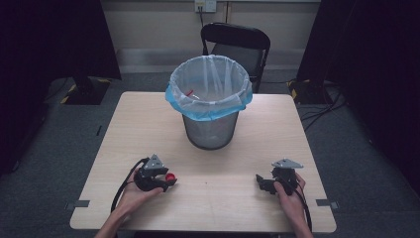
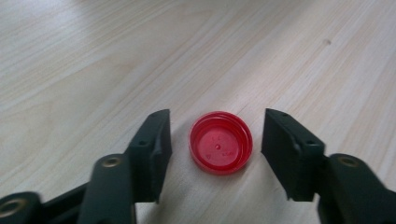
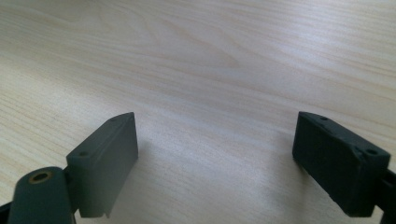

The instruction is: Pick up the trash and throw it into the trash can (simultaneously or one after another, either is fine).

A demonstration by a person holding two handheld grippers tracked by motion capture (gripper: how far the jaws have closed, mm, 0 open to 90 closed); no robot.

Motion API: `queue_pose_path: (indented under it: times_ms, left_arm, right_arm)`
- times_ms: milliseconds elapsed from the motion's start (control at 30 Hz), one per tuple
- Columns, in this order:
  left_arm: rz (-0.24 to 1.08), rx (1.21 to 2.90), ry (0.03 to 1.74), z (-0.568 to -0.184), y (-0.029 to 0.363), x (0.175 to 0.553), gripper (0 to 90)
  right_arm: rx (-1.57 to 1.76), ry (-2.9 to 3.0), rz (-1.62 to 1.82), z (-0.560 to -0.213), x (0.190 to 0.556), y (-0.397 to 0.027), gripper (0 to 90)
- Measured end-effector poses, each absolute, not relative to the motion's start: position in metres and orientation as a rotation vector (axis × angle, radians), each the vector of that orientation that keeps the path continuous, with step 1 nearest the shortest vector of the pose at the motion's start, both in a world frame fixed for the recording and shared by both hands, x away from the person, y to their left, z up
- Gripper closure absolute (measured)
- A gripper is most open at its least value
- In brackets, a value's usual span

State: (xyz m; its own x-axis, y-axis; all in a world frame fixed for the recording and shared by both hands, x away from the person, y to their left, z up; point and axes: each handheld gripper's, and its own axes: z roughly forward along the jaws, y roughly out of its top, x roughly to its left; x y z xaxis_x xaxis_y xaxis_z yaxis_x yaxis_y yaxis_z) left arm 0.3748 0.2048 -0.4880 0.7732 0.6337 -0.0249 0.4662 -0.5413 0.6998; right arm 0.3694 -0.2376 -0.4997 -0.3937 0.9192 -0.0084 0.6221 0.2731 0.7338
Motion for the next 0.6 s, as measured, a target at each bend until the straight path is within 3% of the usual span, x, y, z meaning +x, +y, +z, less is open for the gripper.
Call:
queue_pose_path:
  times_ms: [200, 333, 600]
  left_arm:
    - [0.321, 2.256, 0.803, -0.489, 0.2047, 0.3737, 50.2]
    - [0.313, 2.247, 0.794, -0.4892, 0.2051, 0.3736, 58.5]
    - [0.306, 2.247, 0.793, -0.4891, 0.2053, 0.3739, 59.2]
  right_arm:
    - [1.389, 2.114, 0.917, -0.4997, 0.3694, -0.2377, 13.5]
    - [1.389, 2.114, 0.917, -0.4997, 0.3694, -0.2376, 13.5]
    - [1.389, 2.114, 0.917, -0.4997, 0.3694, -0.2376, 13.5]
